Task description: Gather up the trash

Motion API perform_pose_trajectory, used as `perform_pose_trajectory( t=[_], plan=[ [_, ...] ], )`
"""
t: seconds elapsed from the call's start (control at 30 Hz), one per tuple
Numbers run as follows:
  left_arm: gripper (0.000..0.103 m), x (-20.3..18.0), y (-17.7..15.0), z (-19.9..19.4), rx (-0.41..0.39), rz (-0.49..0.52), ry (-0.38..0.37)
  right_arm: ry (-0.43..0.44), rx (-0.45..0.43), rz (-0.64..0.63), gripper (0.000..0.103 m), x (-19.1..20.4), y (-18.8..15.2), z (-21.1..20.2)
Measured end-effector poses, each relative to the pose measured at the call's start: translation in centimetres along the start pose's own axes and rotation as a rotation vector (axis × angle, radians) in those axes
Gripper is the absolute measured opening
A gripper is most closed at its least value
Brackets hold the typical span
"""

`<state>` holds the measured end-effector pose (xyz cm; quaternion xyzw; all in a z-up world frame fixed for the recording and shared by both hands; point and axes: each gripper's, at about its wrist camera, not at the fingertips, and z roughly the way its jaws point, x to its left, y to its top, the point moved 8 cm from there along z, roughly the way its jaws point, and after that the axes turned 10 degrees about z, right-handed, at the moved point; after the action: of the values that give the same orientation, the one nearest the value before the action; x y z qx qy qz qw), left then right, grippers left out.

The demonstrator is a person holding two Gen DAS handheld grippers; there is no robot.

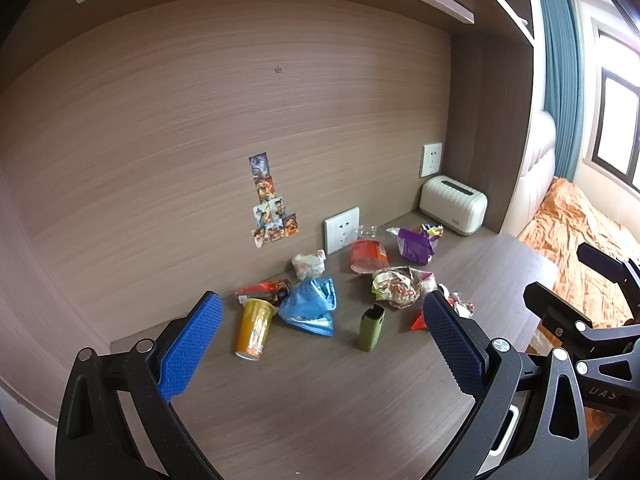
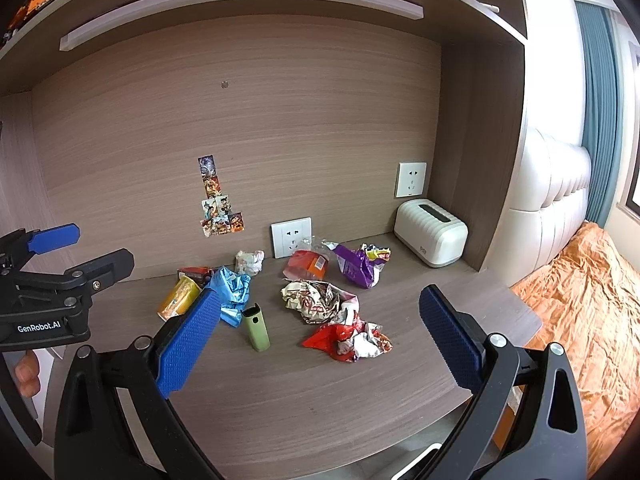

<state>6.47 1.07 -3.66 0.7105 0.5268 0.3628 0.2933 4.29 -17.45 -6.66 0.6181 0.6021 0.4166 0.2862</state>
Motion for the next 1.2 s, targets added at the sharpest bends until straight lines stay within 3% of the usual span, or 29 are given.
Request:
perform_pose_trajectory(
  t=[1.2],
  plan=[
    [0.098,0.21,0.14,0.57,0.012,-0.012,-0.03,0.007,0.011,0.021,0.099,0.08,0.02,0.5]
  ],
)
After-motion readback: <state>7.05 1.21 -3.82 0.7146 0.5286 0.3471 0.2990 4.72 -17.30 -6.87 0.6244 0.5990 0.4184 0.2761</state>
